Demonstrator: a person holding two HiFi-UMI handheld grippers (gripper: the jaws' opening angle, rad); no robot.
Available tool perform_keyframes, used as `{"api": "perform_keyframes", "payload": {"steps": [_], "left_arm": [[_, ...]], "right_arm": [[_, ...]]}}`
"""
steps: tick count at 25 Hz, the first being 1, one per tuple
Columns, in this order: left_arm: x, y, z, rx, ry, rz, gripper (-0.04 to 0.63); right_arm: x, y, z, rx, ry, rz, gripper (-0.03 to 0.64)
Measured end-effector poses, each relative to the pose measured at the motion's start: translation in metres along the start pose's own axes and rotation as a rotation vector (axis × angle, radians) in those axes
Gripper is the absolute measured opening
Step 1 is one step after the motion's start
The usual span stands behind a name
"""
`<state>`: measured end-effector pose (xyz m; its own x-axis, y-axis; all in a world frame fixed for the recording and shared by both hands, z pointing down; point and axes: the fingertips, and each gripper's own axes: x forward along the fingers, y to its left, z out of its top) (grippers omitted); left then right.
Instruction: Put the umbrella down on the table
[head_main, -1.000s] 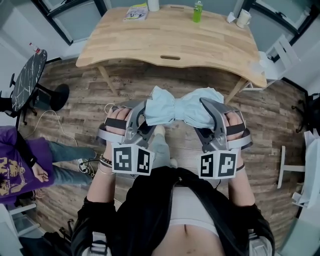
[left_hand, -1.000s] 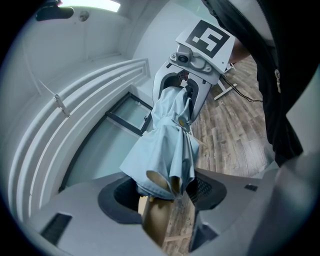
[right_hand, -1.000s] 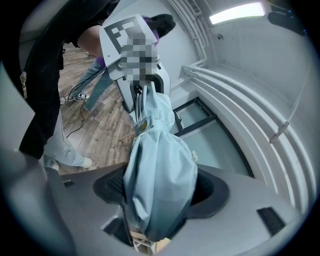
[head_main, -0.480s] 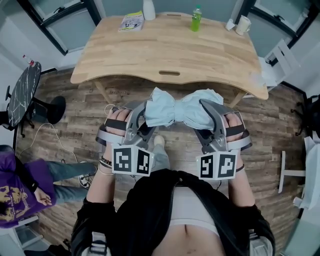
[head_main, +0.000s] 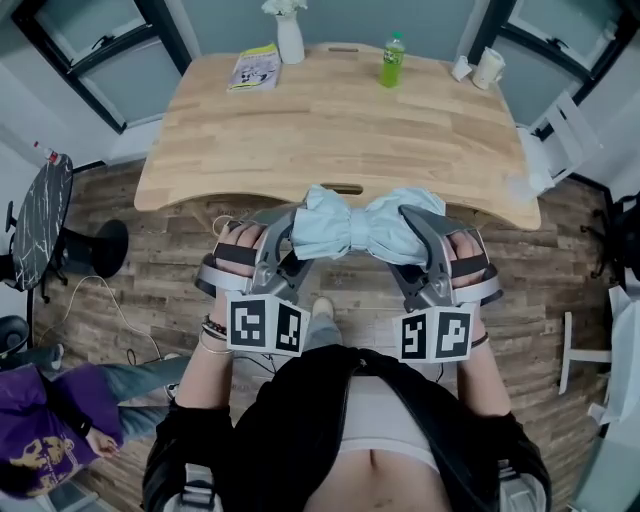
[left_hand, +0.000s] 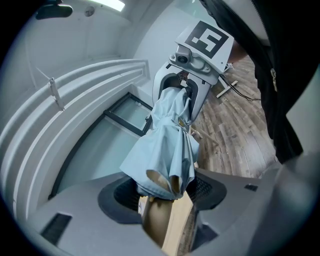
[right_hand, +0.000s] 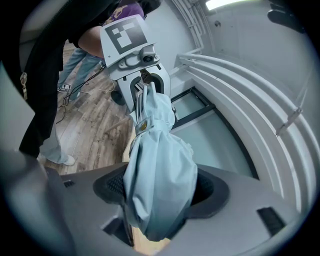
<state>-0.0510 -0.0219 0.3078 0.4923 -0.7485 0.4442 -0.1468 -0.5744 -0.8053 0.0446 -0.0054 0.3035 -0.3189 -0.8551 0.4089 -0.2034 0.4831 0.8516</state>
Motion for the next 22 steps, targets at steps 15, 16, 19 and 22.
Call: {"api": "perform_keyframes", "payload": {"steps": [15,16,19,22], "left_arm": [[0.070,0.068,-0.047,0.029,-0.035,-0.017,0.256],[0.074,0.071,-0.051,0.029,-0.036,-0.018,0.256],[0.083,0.079,-0.059,0.027,-0.038,-0.024,0.256],[0.090,0.084,-0.064,0.032,-0.043,-0.023,0.256]], "right_arm": [[0.091,-0.050,-0.002,0.028,0.040,-0.023,0.322],[0.096,-0.052,-0.002,0.029,0.042,-0.023,0.322],[0.110,-0.057,-0.001,0.030,0.046,-0.018,0.322],[0.119,-0.061,-0.002,0.030,0.048,-0.022,0.322]]}}
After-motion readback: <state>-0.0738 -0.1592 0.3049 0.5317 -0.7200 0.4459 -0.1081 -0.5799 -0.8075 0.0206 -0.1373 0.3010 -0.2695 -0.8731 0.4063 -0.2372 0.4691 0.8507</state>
